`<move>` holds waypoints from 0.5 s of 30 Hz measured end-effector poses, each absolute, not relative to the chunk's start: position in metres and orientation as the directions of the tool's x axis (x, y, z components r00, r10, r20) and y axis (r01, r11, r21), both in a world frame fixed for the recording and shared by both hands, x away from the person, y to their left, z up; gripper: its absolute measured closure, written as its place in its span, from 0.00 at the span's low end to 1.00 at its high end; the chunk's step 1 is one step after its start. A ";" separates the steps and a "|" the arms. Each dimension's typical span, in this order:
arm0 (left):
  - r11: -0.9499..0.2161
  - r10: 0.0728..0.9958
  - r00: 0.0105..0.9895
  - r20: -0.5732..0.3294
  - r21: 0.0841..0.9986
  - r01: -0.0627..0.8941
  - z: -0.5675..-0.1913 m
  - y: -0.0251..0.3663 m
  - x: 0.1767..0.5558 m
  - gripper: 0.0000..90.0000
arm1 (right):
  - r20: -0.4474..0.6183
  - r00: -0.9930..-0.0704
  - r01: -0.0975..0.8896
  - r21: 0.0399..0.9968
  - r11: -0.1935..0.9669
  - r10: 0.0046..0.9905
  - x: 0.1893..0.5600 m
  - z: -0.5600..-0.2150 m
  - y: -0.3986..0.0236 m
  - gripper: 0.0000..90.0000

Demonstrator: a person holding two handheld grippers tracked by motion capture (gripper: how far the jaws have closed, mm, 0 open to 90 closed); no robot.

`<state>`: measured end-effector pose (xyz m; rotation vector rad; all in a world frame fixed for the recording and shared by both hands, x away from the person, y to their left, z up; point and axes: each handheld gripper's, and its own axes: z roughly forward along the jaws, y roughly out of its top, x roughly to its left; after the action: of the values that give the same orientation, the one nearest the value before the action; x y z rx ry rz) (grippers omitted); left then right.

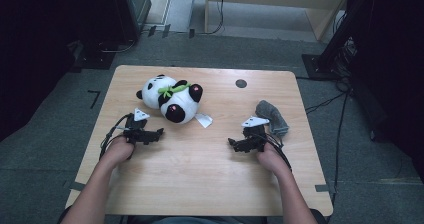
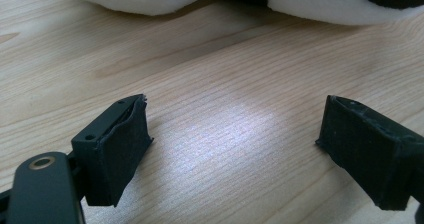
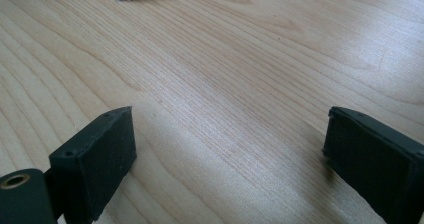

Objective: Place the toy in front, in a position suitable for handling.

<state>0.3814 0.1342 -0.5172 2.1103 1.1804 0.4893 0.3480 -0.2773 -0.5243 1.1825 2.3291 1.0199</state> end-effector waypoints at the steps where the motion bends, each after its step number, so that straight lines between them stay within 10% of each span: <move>1: -0.368 0.858 0.513 0.004 0.703 0.609 -0.517 0.134 0.382 0.14 | 0.023 -0.598 0.560 0.727 0.397 0.801 0.348 -0.524 -0.277 0.07; 15: -0.391 0.844 0.536 0.011 0.697 0.601 -0.516 0.136 0.382 0.16 | 0.027 -0.574 0.576 0.723 0.380 0.818 0.347 -0.524 -0.277 0.05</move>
<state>0.3819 0.1357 -0.5158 2.1287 1.1641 0.4871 0.3466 -0.2766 -0.5243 1.2178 2.3097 1.0085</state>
